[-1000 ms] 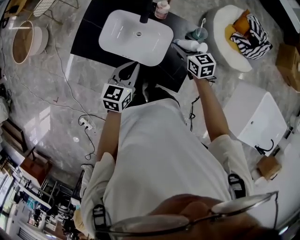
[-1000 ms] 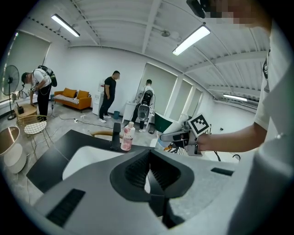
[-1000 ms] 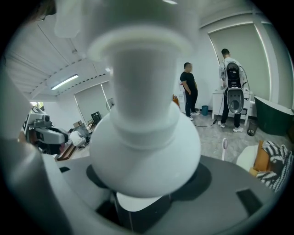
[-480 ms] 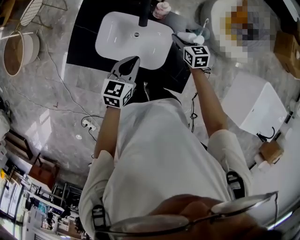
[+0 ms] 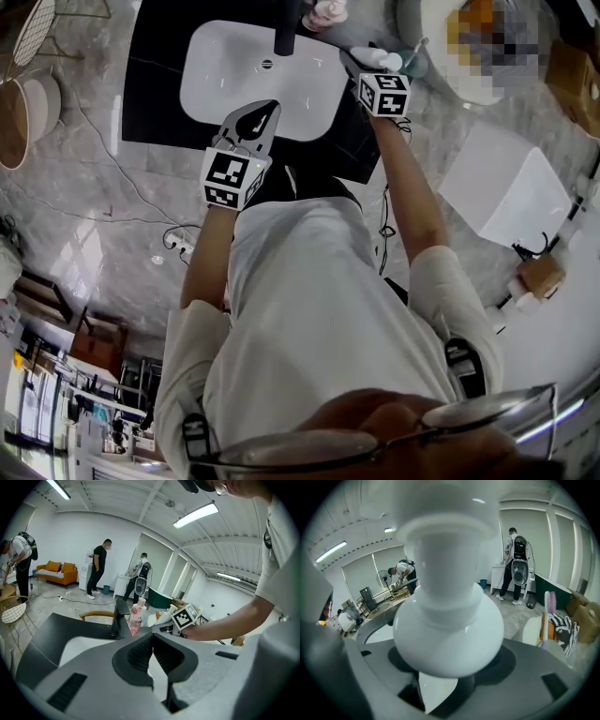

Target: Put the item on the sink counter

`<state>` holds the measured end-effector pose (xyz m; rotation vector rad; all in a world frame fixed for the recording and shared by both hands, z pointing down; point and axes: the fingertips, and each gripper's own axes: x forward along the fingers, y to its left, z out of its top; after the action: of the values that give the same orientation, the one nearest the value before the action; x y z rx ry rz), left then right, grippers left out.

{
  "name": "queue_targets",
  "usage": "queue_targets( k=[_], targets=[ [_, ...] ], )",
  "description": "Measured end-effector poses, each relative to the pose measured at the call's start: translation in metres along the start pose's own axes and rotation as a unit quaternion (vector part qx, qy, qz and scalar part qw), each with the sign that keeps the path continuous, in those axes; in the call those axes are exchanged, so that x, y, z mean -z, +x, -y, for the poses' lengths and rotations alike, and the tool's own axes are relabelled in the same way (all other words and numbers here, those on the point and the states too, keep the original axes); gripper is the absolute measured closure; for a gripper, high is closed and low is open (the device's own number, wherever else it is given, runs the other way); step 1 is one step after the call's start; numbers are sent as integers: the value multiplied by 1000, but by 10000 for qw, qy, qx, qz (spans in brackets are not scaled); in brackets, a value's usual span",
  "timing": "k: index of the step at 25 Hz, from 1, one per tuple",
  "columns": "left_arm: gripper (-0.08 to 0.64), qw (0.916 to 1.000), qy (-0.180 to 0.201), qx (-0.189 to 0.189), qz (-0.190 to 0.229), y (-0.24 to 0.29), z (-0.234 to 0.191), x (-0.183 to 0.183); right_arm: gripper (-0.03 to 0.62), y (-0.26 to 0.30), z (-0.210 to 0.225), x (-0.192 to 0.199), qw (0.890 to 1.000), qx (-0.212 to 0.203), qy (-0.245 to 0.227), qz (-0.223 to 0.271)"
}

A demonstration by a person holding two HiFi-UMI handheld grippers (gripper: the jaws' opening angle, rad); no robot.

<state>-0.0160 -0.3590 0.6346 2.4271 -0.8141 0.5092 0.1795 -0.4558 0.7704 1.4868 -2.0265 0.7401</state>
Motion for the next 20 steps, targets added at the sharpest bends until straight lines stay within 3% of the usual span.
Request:
queue_targets(
  k=[20],
  targets=[
    [555, 9987, -110, 303, -392, 26, -31, 15, 278, 56, 49, 32, 9950, 869, 247, -415]
  ],
)
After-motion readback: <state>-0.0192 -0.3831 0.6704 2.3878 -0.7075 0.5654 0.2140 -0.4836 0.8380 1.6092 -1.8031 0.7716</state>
